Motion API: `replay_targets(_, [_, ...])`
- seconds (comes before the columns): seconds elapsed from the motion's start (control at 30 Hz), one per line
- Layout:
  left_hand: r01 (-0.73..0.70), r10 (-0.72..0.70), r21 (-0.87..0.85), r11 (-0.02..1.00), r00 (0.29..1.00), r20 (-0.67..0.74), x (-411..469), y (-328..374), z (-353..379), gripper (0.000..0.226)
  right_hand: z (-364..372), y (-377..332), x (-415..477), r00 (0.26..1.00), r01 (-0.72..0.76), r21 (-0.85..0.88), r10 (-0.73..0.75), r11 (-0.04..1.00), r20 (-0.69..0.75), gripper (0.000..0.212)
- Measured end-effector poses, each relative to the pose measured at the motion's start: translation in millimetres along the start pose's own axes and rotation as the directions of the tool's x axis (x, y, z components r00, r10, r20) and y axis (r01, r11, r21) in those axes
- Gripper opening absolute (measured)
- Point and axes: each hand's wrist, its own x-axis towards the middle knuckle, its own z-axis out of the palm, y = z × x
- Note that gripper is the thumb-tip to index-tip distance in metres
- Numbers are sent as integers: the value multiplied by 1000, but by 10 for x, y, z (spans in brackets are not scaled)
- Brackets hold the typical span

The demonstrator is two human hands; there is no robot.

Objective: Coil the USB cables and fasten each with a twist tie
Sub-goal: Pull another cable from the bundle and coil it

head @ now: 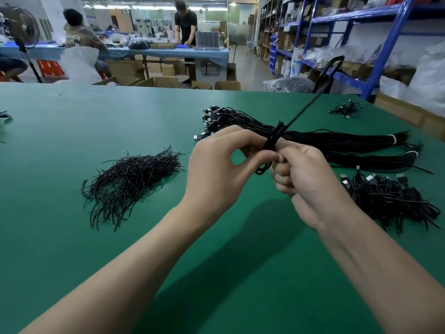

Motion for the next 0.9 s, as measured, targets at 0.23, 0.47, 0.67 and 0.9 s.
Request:
replay_targets(0.23, [-124,131,125,984,990,-48,35,-84,-33,14,-21,-36,-8,990,131,-184,-138,974,-23,44])
replay_targets(0.47, [800,-505,-322,506,577,642,112,-67,-74,77,-116,2,-35,711,537,-750,-686,388,154,44])
replay_targets(0.67, [733,-447,-385,561,659,605,60,-38,-61,33,-122,41,4,726,559,-710,-667,428,169,44])
replay_targets(0.9, [136,-120,-73,988,975,187,79,1,-78,15,-86,9,49,981,192,-294,-188,936,42,47])
